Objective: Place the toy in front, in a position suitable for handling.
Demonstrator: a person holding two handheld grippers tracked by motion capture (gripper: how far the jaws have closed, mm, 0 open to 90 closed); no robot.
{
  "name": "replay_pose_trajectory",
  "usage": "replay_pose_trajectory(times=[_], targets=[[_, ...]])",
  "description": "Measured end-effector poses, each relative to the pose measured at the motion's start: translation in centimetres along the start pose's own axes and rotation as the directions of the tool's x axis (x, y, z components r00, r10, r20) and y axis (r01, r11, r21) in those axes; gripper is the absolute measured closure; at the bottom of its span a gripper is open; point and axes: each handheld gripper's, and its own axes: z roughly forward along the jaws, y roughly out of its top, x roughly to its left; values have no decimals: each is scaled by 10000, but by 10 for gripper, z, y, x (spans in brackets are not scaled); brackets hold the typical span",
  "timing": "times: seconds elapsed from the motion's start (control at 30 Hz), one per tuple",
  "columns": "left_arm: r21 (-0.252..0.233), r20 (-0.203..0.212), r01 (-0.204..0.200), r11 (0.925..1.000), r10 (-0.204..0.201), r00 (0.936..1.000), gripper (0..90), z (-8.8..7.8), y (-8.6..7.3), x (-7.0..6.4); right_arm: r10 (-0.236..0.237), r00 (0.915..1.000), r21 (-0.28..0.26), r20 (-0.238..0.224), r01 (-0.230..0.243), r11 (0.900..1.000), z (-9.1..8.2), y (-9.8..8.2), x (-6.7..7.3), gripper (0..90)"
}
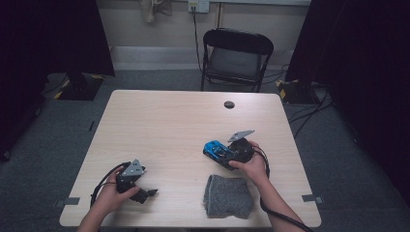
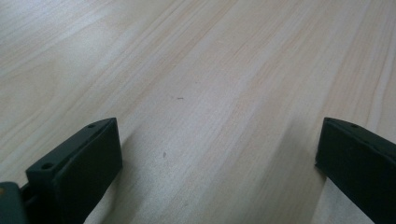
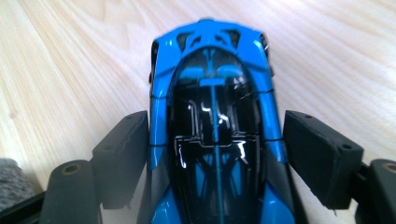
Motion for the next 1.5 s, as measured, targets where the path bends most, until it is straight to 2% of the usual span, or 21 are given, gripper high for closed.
replay_pose_trajectory(times=[0.13, 0.3, 0.43, 0.6, 0.67, 0.8, 0.97, 1.1, 1.23, 1.5], targets=[[11, -31, -13, 10000, 13, 10000, 0, 0, 0, 0, -57, 10000, 0, 70, 57, 10000, -5, 2, -1, 214], [35, -38, -11, 10000, 11, 10000, 0, 0, 0, 0, 113, 9999, -216, -23, -113, 9997, -11, 2, -1, 215], [37, -38, -10, 10000, 10, 10000, 0, 0, 0, 0, -46, 9999, -282, -97, 43, 9996, -16, 2, 4, 215], [28, -37, -20, 10000, 20, 10000, 0, 0, 0, 0, -70, 9999, -482, -143, 63, 9988, -29, -1, 7, 216], [31, -44, -18, 10000, 18, 10000, 0, 0, 0, 0, -95, 9997, -681, -239, 78, 9976, -40, -3, 10, 218], [10, -57, 4, 10000, -4, 10000, 0, 0, 0, 0, -266, 9987, -714, -436, 235, 9972, -50, -6, 16, 226], [7, -67, 20, 10000, -20, 10000, 0, 0, 0, 0, -185, 9985, -901, -509, 139, 9958, -67, -21, 23, 235], [5, -73, 23, 10000, -23, 10000, 0, 1, 0, 0, -147, 9982, -811, -574, 100, 9967, -74, -34, 26, 238], [6, -73, 23, 10000, -23, 10000, 0, 1, 0, 0, -48, 9975, -938, -703, -18, 9956, -77, -46, 29, 242], [8, -134, 92, 10000, -92, 9999, 0, 1, 1, -1, -189, 9961, -808, -861, 119, 9967, -74, -61, 37, 255]])
